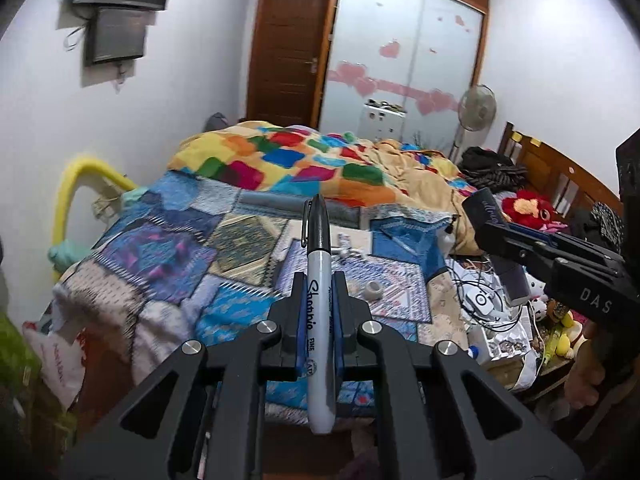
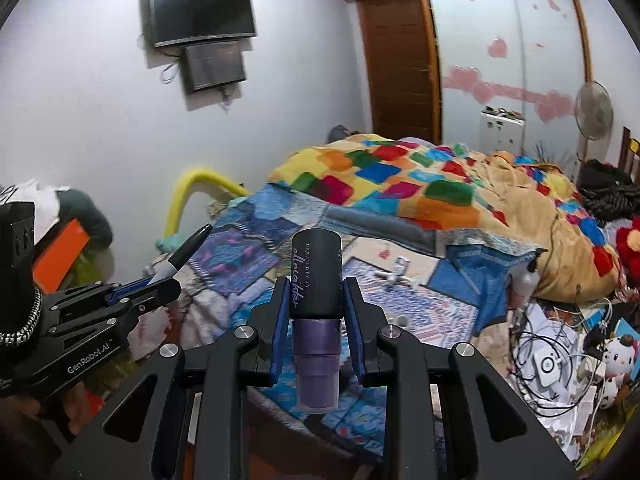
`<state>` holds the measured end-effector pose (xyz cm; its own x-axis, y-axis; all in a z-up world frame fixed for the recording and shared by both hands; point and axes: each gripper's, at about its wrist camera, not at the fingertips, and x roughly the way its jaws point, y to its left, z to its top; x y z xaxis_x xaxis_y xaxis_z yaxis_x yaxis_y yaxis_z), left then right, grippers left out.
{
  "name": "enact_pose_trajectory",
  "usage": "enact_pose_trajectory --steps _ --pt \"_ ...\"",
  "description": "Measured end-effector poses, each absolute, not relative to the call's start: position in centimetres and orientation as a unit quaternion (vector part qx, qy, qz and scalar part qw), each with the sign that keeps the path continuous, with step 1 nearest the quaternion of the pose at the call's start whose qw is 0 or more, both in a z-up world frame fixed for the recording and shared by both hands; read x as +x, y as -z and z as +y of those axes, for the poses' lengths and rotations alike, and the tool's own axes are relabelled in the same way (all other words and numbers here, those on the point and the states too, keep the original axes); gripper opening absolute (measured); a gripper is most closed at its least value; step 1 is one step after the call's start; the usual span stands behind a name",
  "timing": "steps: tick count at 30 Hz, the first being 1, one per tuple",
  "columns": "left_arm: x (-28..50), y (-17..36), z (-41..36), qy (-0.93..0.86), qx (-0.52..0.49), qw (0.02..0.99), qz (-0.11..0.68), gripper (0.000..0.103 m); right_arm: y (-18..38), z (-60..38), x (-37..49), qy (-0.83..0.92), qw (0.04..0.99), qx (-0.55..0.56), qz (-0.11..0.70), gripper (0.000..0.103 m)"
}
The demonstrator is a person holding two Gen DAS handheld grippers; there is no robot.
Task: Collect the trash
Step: 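Carry the Sharpie and purple cylinder with both tools toward the white bin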
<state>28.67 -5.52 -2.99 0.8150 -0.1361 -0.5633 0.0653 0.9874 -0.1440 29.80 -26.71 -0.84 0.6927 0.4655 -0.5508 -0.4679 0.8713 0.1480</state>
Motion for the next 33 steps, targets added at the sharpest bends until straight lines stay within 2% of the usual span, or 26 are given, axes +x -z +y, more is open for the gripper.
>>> enact_pose_trajectory --steps 10,19,33 --pt "21.6 4.5 2.1 -0.018 -0.081 0.949 0.304 0.01 1.8 -20.1 25.8 -0.314 0.9 -0.026 0.302 0.024" --pt "17.4 8.1 8.1 -0.072 -0.11 0.935 0.329 0.01 5.4 -13.1 23.6 -0.365 0.866 -0.061 0.337 0.024" --pt "16.1 19.0 15.6 -0.137 -0.162 0.879 0.427 0.01 14.4 -3.8 22.8 -0.403 0.796 -0.108 0.439 0.024"
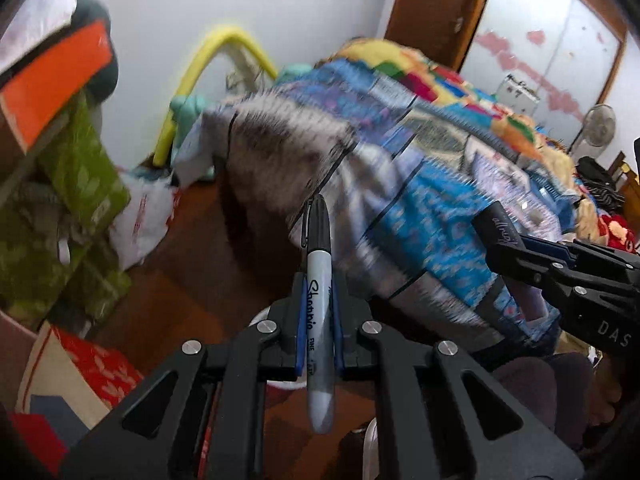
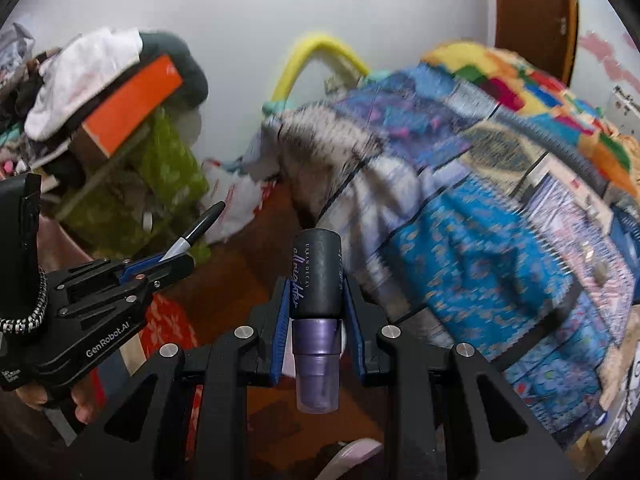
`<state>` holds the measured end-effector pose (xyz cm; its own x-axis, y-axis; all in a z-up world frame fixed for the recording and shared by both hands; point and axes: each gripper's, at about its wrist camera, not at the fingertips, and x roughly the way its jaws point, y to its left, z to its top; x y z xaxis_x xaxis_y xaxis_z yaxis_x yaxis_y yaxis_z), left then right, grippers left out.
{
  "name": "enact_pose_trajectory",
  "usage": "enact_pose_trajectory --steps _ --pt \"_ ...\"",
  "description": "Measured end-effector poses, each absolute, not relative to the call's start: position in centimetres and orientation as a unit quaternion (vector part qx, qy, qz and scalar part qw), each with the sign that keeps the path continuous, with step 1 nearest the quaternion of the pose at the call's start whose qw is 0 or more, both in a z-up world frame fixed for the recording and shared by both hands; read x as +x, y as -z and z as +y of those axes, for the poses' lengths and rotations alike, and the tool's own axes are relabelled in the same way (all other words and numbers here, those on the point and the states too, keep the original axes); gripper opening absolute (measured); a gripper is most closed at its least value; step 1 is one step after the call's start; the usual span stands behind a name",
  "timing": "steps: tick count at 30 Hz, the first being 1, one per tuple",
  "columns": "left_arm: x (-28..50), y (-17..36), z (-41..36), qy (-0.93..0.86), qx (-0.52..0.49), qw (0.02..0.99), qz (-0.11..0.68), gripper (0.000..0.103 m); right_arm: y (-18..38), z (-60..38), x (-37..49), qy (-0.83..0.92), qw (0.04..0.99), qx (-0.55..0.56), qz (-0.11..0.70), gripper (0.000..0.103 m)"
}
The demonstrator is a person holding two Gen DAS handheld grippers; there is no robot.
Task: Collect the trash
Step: 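Carry the Sharpie and purple cylinder with both tools toward the white bin, then open the left tool over the bin while the right tool releases the cylinder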
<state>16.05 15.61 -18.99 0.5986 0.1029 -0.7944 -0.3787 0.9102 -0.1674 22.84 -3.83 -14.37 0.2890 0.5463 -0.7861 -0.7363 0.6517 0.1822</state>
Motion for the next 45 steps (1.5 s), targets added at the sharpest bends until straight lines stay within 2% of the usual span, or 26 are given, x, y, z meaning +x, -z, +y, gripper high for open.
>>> enact_pose_trajectory --steps 14,25,28,32,40,45 --pt "16.9 30.6 19.6 -0.162 -0.223 0.8 0.533 0.01 25.6 2.9 24.4 -0.404 0.713 -0.16 0.55 0.024" --pt "18.6 36.0 21.5 -0.149 -0.269 0.753 0.582 0.01 29.3 6.1 25.3 -0.413 0.679 -0.174 0.581 0.024" --pt "19.0 36.3 21.6 -0.143 -0.277 0.747 0.587 0.01 29.8 6.4 25.7 -0.421 0.667 -0.161 0.593 0.024" --pt "19.3 36.2 21.5 -0.148 -0.266 0.747 0.591 0.019 30.1 6.3 26.2 -0.421 0.659 -0.151 0.605 0.029" --pt "18.9 33.9 20.9 -0.151 -0.244 0.765 0.577 0.019 28.2 4.9 26.0 -0.416 0.682 -0.161 0.58 0.031" --pt "18.3 30.7 20.2 -0.155 -0.235 0.785 0.552 0.019 25.6 3.4 25.6 -0.418 0.707 -0.168 0.546 0.031"
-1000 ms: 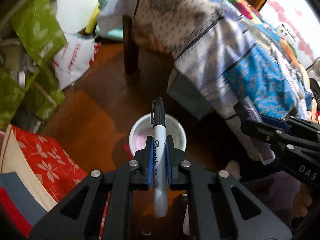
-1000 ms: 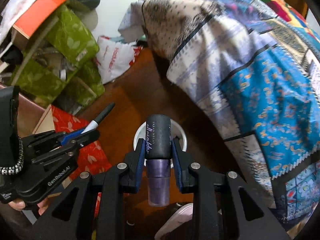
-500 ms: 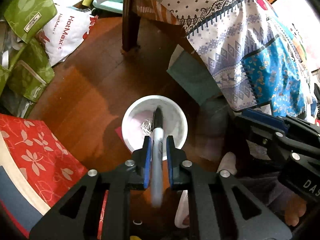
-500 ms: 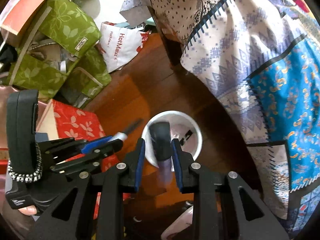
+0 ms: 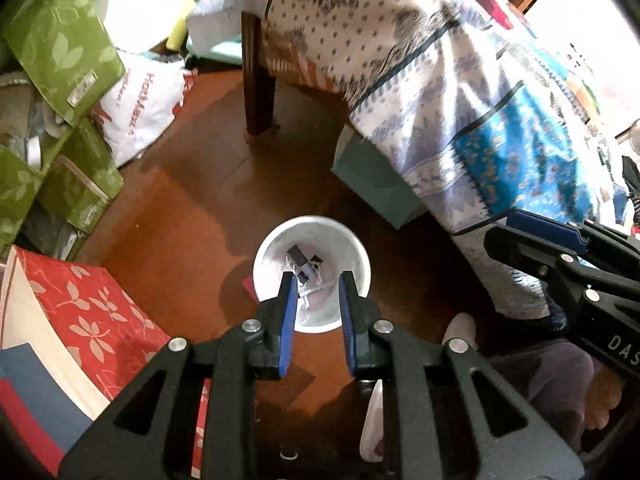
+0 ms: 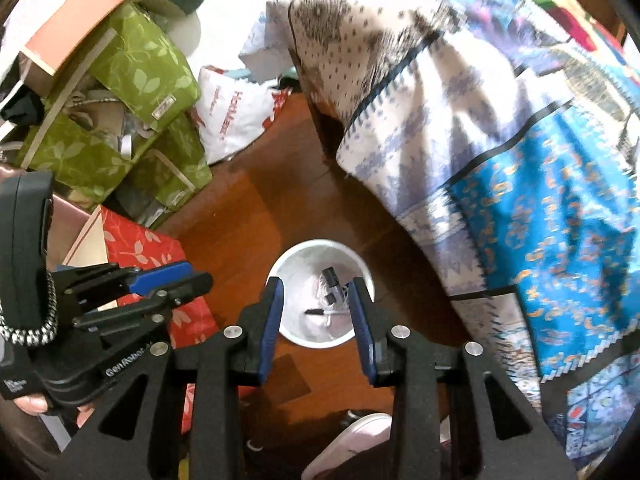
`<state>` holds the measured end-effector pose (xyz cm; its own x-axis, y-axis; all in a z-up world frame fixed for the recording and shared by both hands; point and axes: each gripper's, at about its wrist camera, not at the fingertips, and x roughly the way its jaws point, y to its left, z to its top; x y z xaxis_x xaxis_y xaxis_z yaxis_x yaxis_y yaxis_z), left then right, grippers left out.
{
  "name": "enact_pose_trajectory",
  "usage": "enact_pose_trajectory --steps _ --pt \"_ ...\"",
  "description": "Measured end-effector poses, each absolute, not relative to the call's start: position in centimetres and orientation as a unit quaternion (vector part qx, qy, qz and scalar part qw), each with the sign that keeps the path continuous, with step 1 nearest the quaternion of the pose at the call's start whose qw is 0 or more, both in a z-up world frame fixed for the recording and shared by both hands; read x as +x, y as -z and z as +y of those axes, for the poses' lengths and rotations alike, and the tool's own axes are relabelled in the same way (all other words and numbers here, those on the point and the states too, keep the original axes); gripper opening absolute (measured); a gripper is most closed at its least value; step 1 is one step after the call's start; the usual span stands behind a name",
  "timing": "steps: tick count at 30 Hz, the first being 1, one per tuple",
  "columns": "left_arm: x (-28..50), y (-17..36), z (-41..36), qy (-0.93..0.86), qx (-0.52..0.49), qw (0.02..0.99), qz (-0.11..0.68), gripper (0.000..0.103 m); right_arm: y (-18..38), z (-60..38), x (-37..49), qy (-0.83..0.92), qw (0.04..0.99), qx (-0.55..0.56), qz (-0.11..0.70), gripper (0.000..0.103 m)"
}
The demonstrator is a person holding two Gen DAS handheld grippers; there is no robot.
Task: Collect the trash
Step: 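Open the left tool over the bin while the right tool releases the cylinder, then move both empty tools back over the items on the quilt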
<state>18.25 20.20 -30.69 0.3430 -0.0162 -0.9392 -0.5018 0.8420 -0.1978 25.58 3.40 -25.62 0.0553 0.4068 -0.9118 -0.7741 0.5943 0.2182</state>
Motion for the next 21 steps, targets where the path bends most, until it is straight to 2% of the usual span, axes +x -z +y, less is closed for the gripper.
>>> enact_pose_trajectory --steps 9,16,19,21 --pt "17.4 22.7 17.4 -0.157 -0.203 0.836 0.485 0.019 19.3 -0.7 24.9 -0.429 0.751 -0.138 0.483 0.031" --pt "16.3 15.5 13.4 -0.155 -0.166 0.88 0.417 0.019 12.8 -5.8 24.2 -0.418 0.808 -0.098 0.405 0.032" --pt "16.0 12.9 11.4 -0.153 -0.147 0.897 0.388 0.033 10.1 -8.3 23.7 -0.41 0.831 -0.081 0.368 0.044" --pt "15.7 11.3 10.1 -0.151 -0.136 0.908 0.366 0.046 8.4 -10.2 23.3 -0.403 0.847 -0.068 0.34 0.058"
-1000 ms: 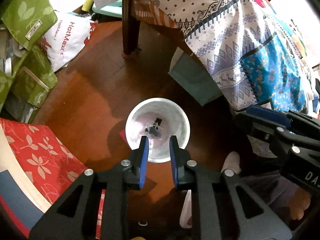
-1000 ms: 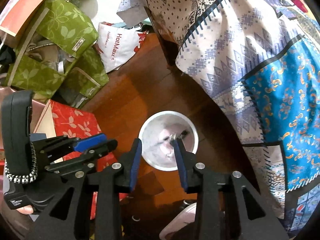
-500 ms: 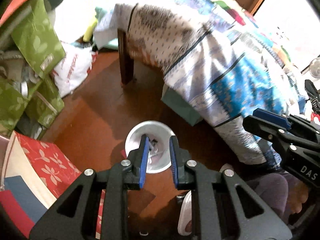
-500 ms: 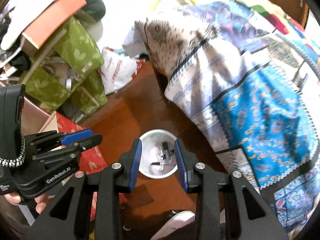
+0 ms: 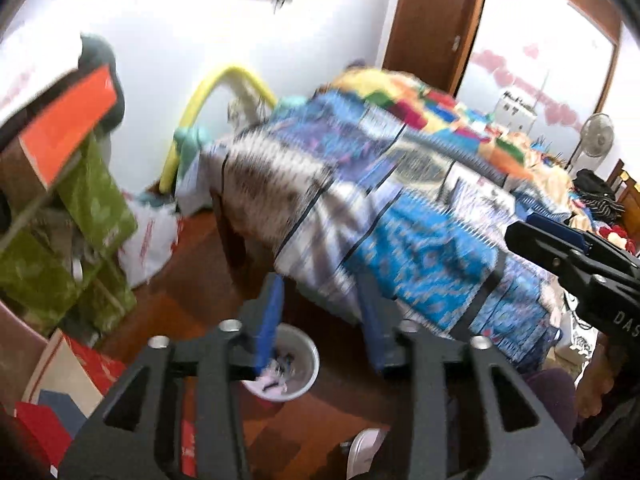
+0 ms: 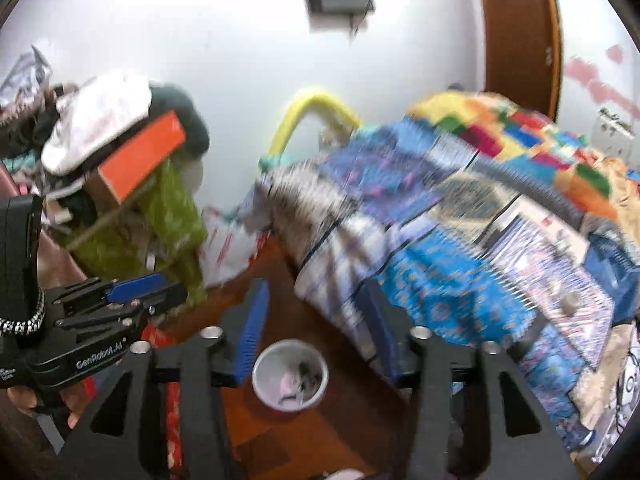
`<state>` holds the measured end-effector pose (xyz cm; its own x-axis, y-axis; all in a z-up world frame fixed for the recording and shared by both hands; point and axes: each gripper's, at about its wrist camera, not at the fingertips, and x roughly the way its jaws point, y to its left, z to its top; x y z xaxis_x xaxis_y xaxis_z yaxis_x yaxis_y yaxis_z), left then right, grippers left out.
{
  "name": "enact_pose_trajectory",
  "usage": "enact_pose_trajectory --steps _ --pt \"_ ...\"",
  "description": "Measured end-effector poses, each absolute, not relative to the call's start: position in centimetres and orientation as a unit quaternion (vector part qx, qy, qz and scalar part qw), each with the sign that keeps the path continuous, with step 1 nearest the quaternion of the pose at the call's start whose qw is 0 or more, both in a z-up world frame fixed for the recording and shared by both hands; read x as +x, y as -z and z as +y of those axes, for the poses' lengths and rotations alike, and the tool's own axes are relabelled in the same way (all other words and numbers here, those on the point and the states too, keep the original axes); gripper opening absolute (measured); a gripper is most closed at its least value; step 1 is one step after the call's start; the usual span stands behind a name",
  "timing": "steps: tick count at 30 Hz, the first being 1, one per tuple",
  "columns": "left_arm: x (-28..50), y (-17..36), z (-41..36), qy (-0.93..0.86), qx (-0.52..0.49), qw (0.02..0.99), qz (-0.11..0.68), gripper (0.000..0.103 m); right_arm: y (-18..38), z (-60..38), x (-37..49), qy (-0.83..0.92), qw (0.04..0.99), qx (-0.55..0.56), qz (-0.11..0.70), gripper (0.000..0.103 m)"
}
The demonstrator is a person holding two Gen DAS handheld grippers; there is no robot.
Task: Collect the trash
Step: 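Move both empty tools back over the items on the quilt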
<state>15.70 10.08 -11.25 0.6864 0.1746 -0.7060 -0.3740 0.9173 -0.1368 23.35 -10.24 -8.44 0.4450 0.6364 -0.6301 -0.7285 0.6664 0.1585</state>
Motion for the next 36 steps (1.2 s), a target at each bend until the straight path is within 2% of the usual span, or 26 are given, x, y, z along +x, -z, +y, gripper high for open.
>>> enact_pose_trajectory --steps 1,3,4,11,19,36 --pt "15.6 10.4 9.3 -0.15 -0.131 0.913 0.355 0.05 7.7 -11.1 23.1 -0.399 0.855 -0.062 0.327 0.062" --pt "15.5 9.1 8.1 -0.149 -0.126 0.92 0.34 0.064 6.1 -13.1 22.8 -0.384 0.872 -0.053 0.3 0.073" --pt "15.5 8.5 7.6 -0.147 -0.126 0.923 0.332 0.066 5.6 -14.0 22.7 -0.377 0.879 -0.049 0.289 0.073" --pt "16.8 4.9 3.2 -0.116 -0.104 0.941 0.301 0.068 3.2 -19.1 23.1 -0.326 0.91 -0.041 0.254 0.074" --pt "21.2 2.9 -1.5 -0.066 -0.09 0.952 0.286 0.07 2.5 -25.5 25.6 -0.259 0.932 -0.019 0.251 0.074" --pt "35.3 6.9 -8.6 0.014 -0.059 0.935 0.351 0.07 6.6 -35.4 33.4 -0.144 0.938 0.017 0.316 0.074"
